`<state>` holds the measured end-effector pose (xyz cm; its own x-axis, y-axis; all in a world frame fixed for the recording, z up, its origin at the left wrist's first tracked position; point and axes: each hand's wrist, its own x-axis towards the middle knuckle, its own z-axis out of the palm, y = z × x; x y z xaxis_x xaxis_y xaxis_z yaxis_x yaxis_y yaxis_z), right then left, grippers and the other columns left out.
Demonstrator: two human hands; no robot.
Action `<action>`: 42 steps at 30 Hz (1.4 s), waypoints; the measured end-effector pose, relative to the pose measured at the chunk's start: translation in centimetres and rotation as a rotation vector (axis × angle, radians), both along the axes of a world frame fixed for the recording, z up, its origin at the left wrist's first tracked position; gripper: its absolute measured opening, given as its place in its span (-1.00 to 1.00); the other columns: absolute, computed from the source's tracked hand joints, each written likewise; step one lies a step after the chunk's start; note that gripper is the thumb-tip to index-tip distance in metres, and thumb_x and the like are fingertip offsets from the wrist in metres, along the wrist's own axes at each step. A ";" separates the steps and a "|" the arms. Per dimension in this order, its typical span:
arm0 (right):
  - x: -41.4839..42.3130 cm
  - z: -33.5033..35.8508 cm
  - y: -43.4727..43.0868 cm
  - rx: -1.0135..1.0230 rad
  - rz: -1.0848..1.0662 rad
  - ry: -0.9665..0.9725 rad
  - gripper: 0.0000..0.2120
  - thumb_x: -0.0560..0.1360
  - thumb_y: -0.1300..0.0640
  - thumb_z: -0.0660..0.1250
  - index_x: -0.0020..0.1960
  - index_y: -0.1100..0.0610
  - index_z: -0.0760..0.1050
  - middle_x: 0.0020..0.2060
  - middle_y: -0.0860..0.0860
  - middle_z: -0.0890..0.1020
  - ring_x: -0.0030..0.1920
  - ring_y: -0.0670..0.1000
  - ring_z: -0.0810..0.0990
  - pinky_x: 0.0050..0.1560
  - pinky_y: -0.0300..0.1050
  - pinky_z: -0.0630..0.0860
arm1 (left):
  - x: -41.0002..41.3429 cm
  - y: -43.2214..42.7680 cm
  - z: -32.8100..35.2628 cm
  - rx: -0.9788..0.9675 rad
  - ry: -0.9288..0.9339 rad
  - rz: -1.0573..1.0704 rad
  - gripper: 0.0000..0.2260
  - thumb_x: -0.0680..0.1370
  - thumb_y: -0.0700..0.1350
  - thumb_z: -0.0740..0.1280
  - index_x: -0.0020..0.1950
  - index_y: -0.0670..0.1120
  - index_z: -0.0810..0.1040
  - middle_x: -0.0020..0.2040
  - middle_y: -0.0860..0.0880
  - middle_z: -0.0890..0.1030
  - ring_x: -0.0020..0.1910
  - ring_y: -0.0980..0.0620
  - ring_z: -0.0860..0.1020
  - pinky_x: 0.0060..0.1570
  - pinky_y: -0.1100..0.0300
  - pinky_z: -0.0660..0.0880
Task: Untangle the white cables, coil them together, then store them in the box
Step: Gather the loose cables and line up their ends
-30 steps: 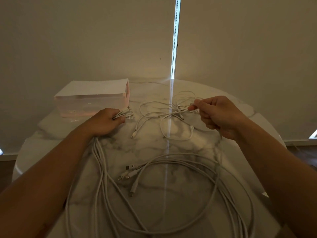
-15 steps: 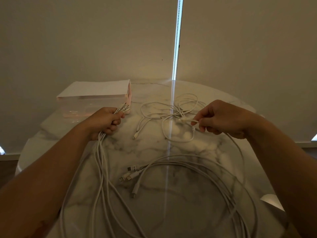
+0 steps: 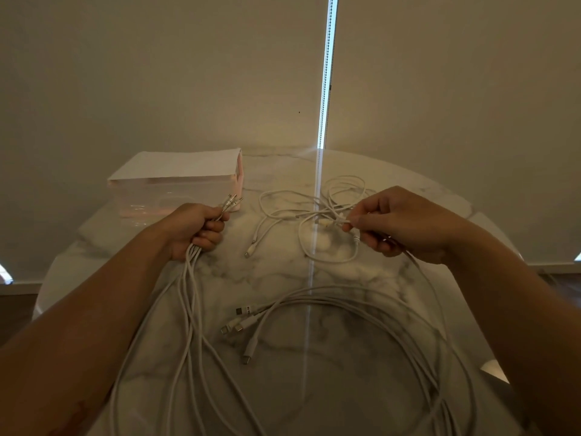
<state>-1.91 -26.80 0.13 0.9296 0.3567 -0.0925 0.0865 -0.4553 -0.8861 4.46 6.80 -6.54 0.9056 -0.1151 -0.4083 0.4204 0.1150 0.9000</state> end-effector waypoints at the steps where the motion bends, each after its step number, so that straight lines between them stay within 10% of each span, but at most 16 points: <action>1: -0.2 0.1 0.0 0.026 0.026 0.001 -0.82 0.59 0.28 0.25 -0.04 0.36 0.59 -0.44 0.16 0.55 -0.49 -0.01 0.43 -0.48 -0.20 0.36 | 0.0 0.0 0.0 -0.006 -0.001 0.005 -0.75 0.68 -0.09 0.05 -0.14 -0.12 0.37 -0.43 0.04 0.20 -0.59 0.17 0.14 -0.71 0.36 0.08; 6: -0.2 0.3 0.4 -0.138 0.127 0.047 -0.83 0.60 0.31 0.18 -0.01 0.36 0.52 -0.26 0.22 0.70 -0.30 0.08 0.62 -0.23 -0.08 0.55 | -0.1 0.0 -0.1 0.009 -0.013 0.012 -0.76 0.69 -0.12 0.04 -0.13 -0.12 0.36 -0.44 0.04 0.20 -0.60 0.18 0.15 -0.72 0.37 0.10; 11: -0.6 0.7 -0.2 -0.086 0.155 0.015 -0.86 0.59 0.38 0.15 -0.02 0.33 0.49 -0.39 0.18 0.62 -0.52 -0.02 0.38 -0.47 -0.19 0.30 | -0.3 -0.1 0.1 0.068 -0.038 -0.011 -0.77 0.69 -0.12 0.03 -0.13 -0.11 0.36 -0.44 0.05 0.19 -0.60 0.19 0.13 -0.73 0.37 0.08; 16: 1.8 -1.6 -1.5 -0.713 0.056 -0.264 -0.81 0.59 0.08 0.29 -0.06 0.09 0.66 -0.08 -0.03 0.69 -0.17 -0.13 0.60 -0.07 -0.13 0.51 | -0.3 -0.2 0.1 0.088 -0.045 -0.022 -0.75 0.69 -0.11 0.03 -0.13 -0.11 0.36 -0.48 0.06 0.21 -0.61 0.19 0.13 -0.73 0.37 0.07; 21: 0.0 -0.8 -1.0 -0.381 0.120 -0.174 -0.75 0.64 0.20 0.18 -0.05 0.16 0.62 -0.46 0.03 0.54 -0.52 -0.11 0.39 -0.41 -0.27 0.35 | -0.4 -0.3 0.2 0.107 -0.047 -0.026 -0.74 0.70 -0.08 0.02 -0.14 -0.10 0.35 -0.50 0.07 0.21 -0.62 0.19 0.13 -0.73 0.37 0.06; 28: -2.7 0.6 -0.2 -0.196 0.361 -0.045 -0.81 0.67 0.27 0.06 0.03 0.26 0.44 -0.32 0.17 0.65 -0.39 0.04 0.51 -0.31 -0.08 0.49 | -0.6 -0.4 0.4 0.131 -0.053 -0.031 -0.74 0.70 -0.09 0.02 -0.14 -0.10 0.35 -0.48 0.06 0.20 -0.60 0.19 0.12 -0.69 0.37 0.04; 34: -1.2 -0.6 -0.6 -0.420 0.265 -0.159 -0.77 0.65 0.18 0.16 0.14 0.01 0.58 -0.63 -0.07 0.41 -0.59 -0.13 0.31 -0.43 -0.29 0.30 | -0.6 -0.3 0.1 0.147 -0.063 -0.024 -0.74 0.70 -0.08 0.03 -0.14 -0.10 0.36 -0.48 0.06 0.21 -0.60 0.18 0.12 -0.70 0.36 0.04; 42: -1.4 -1.0 0.1 -0.362 0.286 -0.155 -0.76 0.60 0.32 0.19 0.01 0.11 0.60 -0.28 0.05 0.68 -0.35 -0.05 0.56 -0.24 -0.17 0.51 | -0.3 -0.2 0.0 0.124 -0.053 -0.034 -0.75 0.70 -0.09 0.02 -0.14 -0.09 0.34 -0.49 0.07 0.20 -0.60 0.18 0.12 -0.73 0.37 0.06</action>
